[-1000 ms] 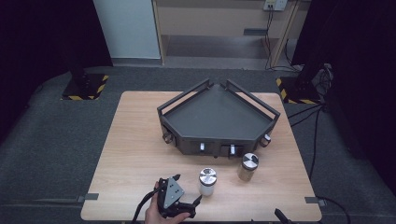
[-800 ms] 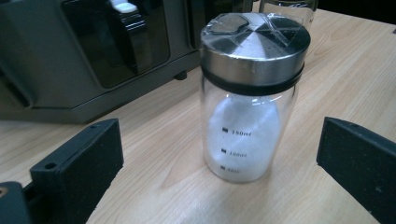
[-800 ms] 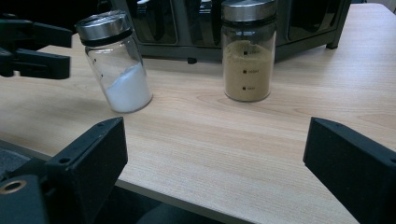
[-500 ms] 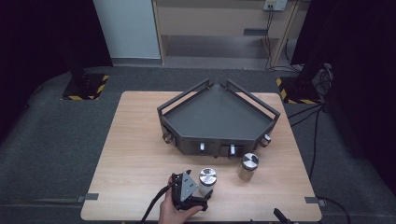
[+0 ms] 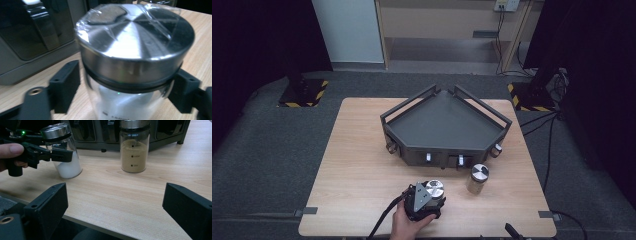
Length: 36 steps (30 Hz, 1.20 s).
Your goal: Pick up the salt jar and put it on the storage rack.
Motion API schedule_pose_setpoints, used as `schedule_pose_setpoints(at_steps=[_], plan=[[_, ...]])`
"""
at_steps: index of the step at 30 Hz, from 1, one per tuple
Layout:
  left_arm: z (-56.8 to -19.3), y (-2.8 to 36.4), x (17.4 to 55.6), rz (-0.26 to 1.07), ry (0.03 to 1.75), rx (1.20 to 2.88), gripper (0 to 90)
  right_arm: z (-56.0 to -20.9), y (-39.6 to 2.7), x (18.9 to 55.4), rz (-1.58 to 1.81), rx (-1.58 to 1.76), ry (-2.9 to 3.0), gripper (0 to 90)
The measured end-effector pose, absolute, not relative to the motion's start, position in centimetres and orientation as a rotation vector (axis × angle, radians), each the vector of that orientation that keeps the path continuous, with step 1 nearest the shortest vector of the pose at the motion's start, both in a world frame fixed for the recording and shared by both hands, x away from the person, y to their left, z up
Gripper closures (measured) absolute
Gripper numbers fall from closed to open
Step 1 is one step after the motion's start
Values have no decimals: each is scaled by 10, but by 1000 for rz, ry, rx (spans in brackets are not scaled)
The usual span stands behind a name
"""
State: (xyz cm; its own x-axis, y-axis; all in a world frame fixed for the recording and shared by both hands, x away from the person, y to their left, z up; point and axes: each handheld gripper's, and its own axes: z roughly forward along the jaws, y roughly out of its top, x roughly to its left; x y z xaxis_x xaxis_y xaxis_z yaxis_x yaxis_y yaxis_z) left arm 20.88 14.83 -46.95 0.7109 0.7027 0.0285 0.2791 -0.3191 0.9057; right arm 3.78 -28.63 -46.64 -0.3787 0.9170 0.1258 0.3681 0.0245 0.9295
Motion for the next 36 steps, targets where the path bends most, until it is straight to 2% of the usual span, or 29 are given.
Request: schedule_pose_setpoints(at_steps=[3,11,18,29,36], plan=[[-472,147,206,539,743,1896,291,-466,-286,38,1349,1307,1782,62],[-478,150,205,535,744,1868,298,-467,-287,39,1345,1312,1782,62],[-468,155,205,534,740,1850,299,-467,-288,39,1346,1318,1773,62],[-410,173,210,608,698,1755,300,-467,-288,41,1356,1316,1780,62],[-363,173,252,696,710,1717,300,-466,-288,40,1358,1315,1781,62]])
